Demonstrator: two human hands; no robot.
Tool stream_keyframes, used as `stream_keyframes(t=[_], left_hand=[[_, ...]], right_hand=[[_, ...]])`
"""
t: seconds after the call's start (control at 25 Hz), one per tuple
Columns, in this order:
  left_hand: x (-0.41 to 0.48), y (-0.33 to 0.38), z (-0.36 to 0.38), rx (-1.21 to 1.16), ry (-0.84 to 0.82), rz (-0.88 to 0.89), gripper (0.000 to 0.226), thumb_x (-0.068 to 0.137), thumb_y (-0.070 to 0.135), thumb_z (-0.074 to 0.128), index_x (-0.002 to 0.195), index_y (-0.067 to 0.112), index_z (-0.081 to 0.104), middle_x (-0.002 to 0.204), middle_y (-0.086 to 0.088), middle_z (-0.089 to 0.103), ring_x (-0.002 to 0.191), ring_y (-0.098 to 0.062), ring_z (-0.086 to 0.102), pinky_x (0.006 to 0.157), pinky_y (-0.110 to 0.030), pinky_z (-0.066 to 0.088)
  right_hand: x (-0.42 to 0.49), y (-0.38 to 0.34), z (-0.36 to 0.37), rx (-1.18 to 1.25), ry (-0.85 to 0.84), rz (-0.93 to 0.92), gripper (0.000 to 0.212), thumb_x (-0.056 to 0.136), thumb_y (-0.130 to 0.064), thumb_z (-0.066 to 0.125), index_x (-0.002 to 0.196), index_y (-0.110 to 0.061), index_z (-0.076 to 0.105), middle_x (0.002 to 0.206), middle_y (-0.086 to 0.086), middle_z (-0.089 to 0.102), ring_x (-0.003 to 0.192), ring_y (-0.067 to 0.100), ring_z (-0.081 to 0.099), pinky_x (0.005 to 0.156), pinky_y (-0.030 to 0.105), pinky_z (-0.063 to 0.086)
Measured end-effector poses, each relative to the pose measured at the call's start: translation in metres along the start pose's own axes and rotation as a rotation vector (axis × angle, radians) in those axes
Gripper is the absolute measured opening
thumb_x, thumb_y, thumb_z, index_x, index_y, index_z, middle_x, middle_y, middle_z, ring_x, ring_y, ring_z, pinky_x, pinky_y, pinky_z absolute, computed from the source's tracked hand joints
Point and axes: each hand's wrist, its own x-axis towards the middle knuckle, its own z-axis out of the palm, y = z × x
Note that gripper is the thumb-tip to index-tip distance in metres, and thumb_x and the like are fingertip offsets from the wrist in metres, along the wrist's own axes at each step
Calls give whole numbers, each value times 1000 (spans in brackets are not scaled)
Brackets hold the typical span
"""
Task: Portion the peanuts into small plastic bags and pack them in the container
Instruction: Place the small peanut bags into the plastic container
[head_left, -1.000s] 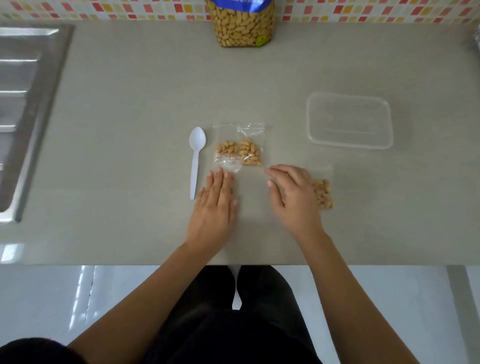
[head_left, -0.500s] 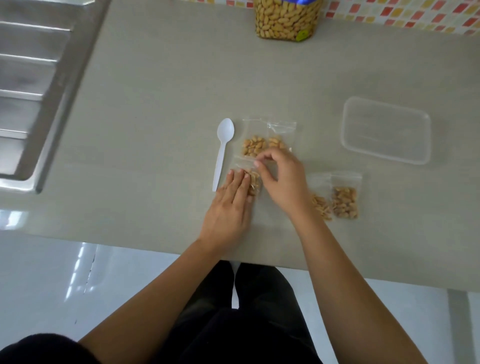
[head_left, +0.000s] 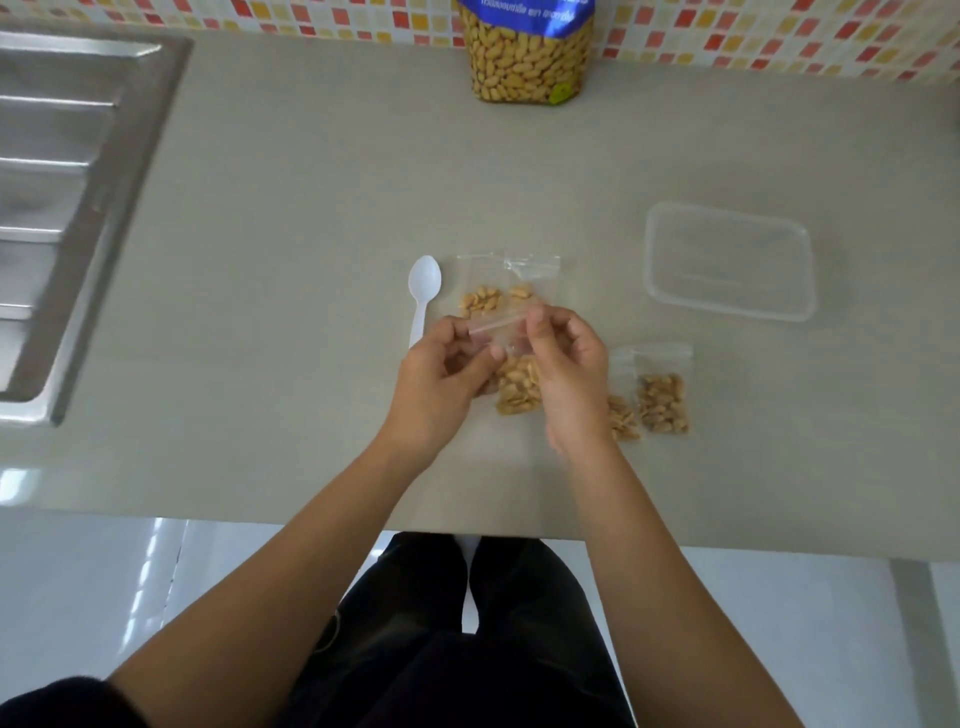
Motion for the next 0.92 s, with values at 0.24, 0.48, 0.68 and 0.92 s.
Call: stream_keyframes(t=[0.24,0.48,0.68,0.92], left_hand=[[16,7,-6,201,-25,97,10,81,29,70,89,31,65,73,11,62,73,-11,59,85,-39,52],[38,37,1,635,-262,255,9,85,22,67,87,14,69,67,2,54,64,-7,44,59,-13,35],[40,38,12,852,-277,447,12,89,16,60,90,5,66,76,7,54,68,0,49,65,-12,38],[36,37,10,1015,-268,549,14,92,21,55,88,9,62,80,8,47,74,-12,44,67,-25,35]], right_hand=[[-6,-4,-8,-96,50,-45,8,90,-15,60,83,-18,63,75,-2,65,59,6,60,61,19,50],[-10,-1,-7,-177,131,-98,8,92,-19,58,84,-18,61,81,1,66,62,8,62,65,25,51],[-12,4,2,-161,268,-95,13,93,-19,57,81,-22,60,75,-9,64,64,10,64,63,21,49],[-12,3,6,-134,502,-98,23,92,-15,57,74,-30,57,64,-12,59,61,8,62,62,25,50]])
